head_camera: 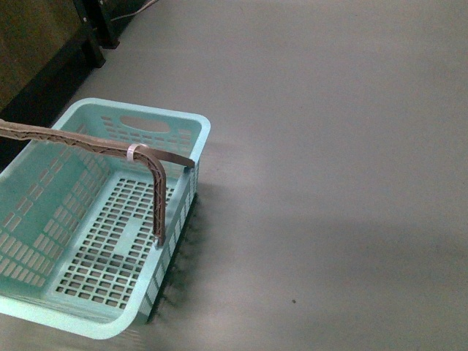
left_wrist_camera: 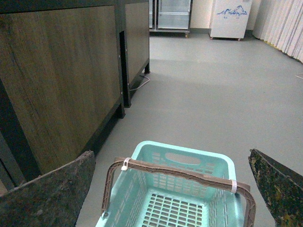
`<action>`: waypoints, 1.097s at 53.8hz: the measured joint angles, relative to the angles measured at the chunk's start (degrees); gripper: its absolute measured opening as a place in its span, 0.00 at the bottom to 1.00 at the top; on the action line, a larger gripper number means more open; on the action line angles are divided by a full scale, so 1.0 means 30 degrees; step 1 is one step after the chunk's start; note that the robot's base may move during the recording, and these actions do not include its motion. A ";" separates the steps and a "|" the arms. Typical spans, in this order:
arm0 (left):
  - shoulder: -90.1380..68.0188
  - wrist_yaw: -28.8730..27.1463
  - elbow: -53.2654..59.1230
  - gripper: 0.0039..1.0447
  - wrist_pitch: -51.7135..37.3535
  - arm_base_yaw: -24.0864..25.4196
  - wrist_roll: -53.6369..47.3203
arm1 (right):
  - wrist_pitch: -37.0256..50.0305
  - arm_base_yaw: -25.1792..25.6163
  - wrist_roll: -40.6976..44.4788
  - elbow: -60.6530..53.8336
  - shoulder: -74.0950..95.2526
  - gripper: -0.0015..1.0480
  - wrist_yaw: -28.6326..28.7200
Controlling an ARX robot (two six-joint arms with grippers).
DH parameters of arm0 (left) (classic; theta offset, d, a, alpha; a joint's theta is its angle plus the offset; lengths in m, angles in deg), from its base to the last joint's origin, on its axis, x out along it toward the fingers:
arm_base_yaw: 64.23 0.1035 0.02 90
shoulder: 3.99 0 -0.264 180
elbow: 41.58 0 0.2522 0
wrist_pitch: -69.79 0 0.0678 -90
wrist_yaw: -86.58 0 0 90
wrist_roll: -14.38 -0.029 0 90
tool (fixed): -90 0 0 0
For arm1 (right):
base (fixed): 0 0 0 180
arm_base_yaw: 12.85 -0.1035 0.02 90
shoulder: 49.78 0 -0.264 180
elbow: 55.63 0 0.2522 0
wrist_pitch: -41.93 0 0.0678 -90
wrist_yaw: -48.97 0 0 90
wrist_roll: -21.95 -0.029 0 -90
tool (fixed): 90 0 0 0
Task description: Pick lemon and mango into basket
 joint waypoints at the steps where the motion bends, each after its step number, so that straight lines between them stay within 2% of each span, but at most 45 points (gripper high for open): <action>1: 0.0000 0.0000 0.0000 0.94 0.0000 -0.0007 0.0000 | 0.0000 0.0000 0.0000 0.0000 0.0000 0.92 0.0000; 34: -0.0160 0.0044 -0.0080 0.94 0.0313 -0.0015 0.0211 | 0.0000 0.0000 0.0000 0.0000 0.0000 0.92 0.0000; 35: -0.0845 0.0160 -0.0743 0.94 0.2091 -0.0087 0.0736 | 0.0000 0.0000 0.0000 0.0000 0.0000 0.92 0.0000; 40: -0.4233 0.0860 -0.2936 0.94 0.6856 -0.0430 0.3235 | 0.0000 0.0000 0.0000 0.0000 0.0000 0.92 0.0015; 43: -0.5938 0.2390 -0.3650 0.94 0.7898 -0.0087 0.5617 | 0.0000 -0.0007 -0.0007 0.0000 0.0000 0.92 0.0000; 47: -0.8291 0.4677 -0.4473 0.94 0.6521 0.1807 0.9377 | 0.0000 0.0000 -0.0007 0.0000 0.0000 0.92 -0.0007; 49: -0.9071 0.5064 -0.4656 0.94 0.5872 0.2331 1.0557 | 0.0000 0.0000 0.0000 0.0000 0.0000 0.92 0.0000; 52: -1.0936 0.5122 -0.4801 0.94 0.4328 0.2885 1.2721 | 0.0000 0.0000 0.0000 0.0000 0.0000 0.92 0.0007; 59: -1.5584 0.4357 -0.4801 0.94 0.0685 0.2667 1.5926 | 0.0000 0.0000 0.0000 0.0000 0.0000 0.92 0.0000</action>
